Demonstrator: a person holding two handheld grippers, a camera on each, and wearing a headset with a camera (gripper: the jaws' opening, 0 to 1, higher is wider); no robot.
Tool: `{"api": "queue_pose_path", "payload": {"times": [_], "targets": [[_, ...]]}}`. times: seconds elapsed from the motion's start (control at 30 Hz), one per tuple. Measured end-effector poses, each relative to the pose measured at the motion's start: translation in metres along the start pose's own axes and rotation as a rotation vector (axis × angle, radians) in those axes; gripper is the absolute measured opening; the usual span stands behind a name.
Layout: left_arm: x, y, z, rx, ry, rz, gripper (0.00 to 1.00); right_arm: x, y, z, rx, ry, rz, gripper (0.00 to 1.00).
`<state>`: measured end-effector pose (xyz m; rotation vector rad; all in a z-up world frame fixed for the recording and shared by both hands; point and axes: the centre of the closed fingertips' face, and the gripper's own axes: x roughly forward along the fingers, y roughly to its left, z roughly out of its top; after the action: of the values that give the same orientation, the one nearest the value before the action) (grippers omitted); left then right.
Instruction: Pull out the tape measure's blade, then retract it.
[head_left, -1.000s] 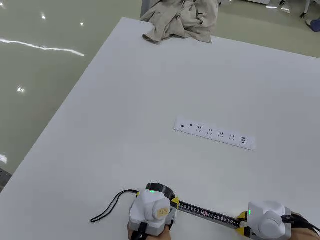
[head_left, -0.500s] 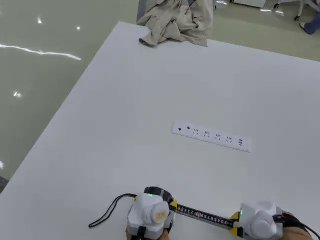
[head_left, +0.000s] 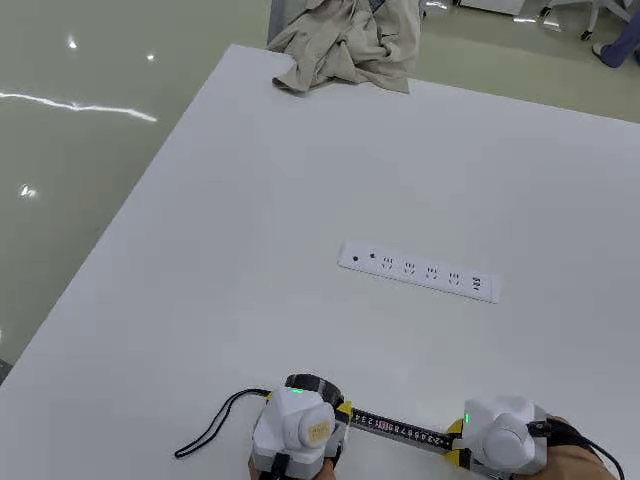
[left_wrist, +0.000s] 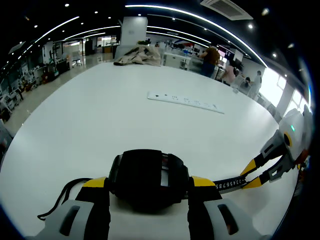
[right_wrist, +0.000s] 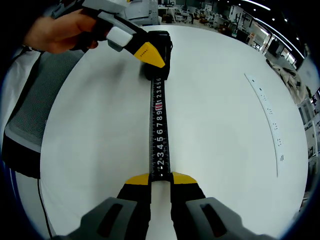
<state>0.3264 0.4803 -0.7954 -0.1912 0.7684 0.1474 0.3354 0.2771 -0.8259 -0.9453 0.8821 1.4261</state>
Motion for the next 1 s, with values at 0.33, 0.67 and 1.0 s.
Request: {"api": "queue_pose_path", "payload": {"times": [0.33,0.67,1.0], "targets": [[0.0,0.0,0.0,0.001,0.001,0.0,0.6,0.003,0.0,0.008,0.004,-0.004,0.001,0.13],[0.001,0.0,-0.001,0.002,0.002,-0.003,0.6,0.007,0.003,0.015,0.004,-0.006,0.008,0.13],[0.0,0.0,0.0,0.004,0.0,-0.002,0.6,0.011,0.003,0.027,-0.001,-0.012,0.01,0.13]]}}
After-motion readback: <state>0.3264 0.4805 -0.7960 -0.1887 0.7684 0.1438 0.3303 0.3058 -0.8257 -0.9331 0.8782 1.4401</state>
